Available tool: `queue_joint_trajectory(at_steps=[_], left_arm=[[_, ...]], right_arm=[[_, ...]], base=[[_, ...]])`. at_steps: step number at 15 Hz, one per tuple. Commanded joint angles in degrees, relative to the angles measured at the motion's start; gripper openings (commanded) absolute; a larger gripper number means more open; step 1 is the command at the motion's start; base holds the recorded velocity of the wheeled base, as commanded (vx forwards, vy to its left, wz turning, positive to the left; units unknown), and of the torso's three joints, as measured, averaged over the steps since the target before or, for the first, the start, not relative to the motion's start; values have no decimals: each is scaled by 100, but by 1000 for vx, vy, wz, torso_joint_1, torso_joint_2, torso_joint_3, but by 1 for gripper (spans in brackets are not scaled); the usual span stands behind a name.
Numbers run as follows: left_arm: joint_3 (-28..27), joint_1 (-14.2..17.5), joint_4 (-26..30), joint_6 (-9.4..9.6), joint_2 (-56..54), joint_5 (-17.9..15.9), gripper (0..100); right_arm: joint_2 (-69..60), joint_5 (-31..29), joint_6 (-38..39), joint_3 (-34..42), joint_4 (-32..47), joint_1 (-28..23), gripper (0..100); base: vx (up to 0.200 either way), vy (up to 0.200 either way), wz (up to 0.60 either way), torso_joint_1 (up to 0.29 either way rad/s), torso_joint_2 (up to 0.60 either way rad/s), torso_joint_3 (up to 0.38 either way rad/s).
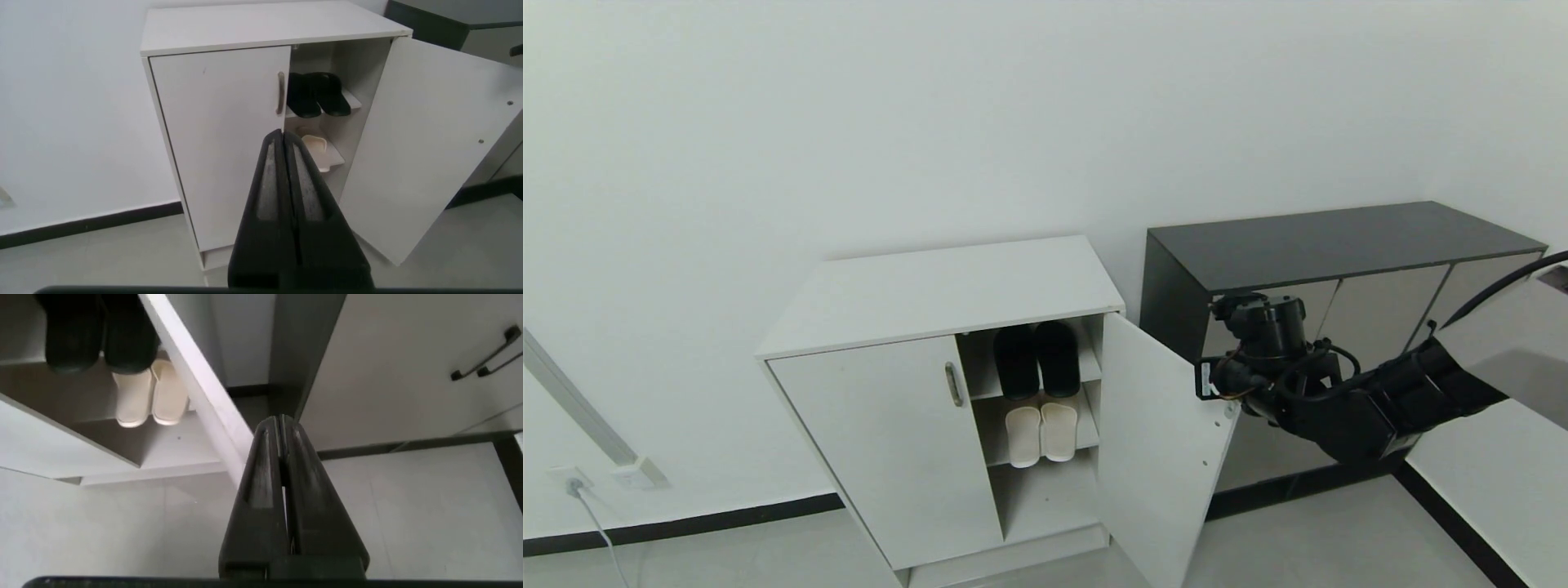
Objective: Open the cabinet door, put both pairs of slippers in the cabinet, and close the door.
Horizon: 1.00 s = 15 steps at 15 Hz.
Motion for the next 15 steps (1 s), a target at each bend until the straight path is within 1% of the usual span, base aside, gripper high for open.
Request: queue_joint_trajectory(at_steps=[1, 4, 6, 7, 8, 10, 13, 15], left_arm=[[1, 4, -1, -2, 0, 2, 0], [1, 4, -1, -11, 0, 2, 0], [1, 4, -1, -2, 0, 2, 0], [1, 4, -1, -2, 0, 2, 0], [1, 4, -1, -11, 0, 2, 0], [1, 4, -1, -11, 0, 2, 0], [1, 4, -1, -11, 0, 2, 0], [1, 4, -1, -2, 9, 2, 0]], right_arm=[[96, -1, 1, 32, -3, 5, 0], [140, -1, 1, 58, -3, 137, 0], [52, -18, 1, 199, -3, 409, 0], [52, -18, 1, 199, -3, 409, 0], [-141, -18, 10, 357, -12, 770, 0], [-308, -18, 28, 445, -12, 1077, 0], [-396, 17, 72, 542, -117, 1165, 0], [-449, 26, 36, 717, -372, 1156, 0]], base=[[0, 0, 0, 0, 0, 0], [0, 0, 0, 0, 0, 0], [0, 0, 0, 0, 0, 0], [0, 0, 0, 0, 0, 0], [0, 0, 0, 0, 0, 0], [0, 0, 0, 0, 0, 0], [0, 0, 0, 0, 0, 0], [0, 0, 0, 0, 0, 0]])
